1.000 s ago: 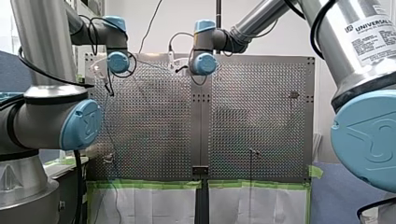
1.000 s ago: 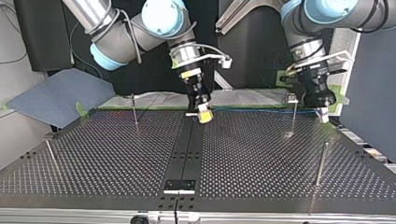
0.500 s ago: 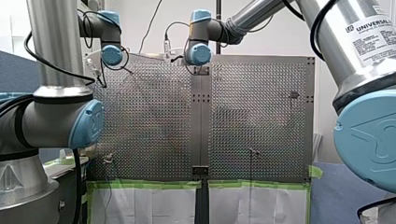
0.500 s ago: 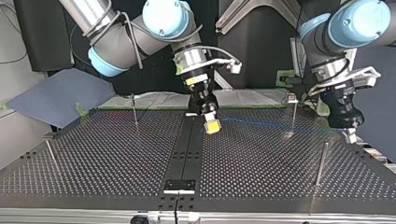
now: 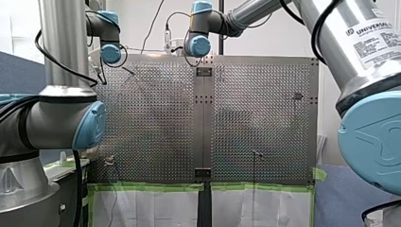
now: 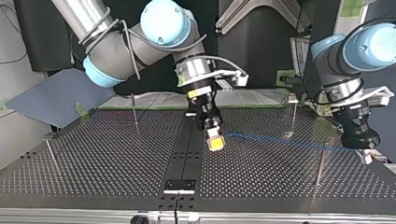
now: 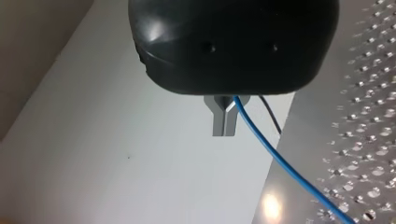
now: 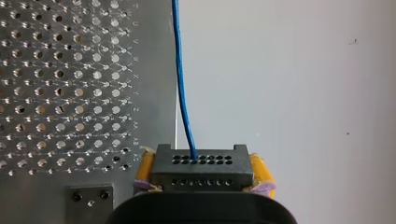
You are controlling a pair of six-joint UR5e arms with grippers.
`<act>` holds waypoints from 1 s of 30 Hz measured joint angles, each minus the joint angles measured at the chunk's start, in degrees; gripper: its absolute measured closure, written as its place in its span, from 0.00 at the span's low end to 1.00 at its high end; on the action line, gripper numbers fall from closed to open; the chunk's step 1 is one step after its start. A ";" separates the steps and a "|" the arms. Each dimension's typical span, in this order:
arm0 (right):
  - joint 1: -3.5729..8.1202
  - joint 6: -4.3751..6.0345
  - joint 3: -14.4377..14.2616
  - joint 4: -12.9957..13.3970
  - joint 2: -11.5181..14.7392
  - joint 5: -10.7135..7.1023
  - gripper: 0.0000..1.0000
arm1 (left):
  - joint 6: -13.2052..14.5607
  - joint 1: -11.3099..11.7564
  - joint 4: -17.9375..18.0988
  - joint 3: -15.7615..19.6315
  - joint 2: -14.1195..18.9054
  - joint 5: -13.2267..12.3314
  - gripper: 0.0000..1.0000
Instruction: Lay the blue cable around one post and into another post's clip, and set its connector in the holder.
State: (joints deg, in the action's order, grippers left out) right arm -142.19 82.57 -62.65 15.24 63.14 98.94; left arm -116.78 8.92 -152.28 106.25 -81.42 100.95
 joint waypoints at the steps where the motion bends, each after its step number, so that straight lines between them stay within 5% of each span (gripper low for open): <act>1: 0.05 0.02 0.50 -0.19 -0.24 0.01 1.00 | -0.21 0.38 0.03 -0.25 -0.34 -0.28 1.00; 13: 0.28 -0.16 6.51 -3.94 -4.61 0.19 1.00 | -0.89 5.91 0.17 -1.07 -4.40 -5.65 1.00; 30: 1.65 -0.29 9.40 -3.08 -6.48 -0.40 1.00 | -3.19 7.53 1.20 -3.75 -10.82 -13.76 1.00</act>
State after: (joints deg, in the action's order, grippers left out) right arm -140.53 82.28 -53.25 12.16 56.65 98.54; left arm -119.98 16.44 -151.08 102.50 -92.24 87.19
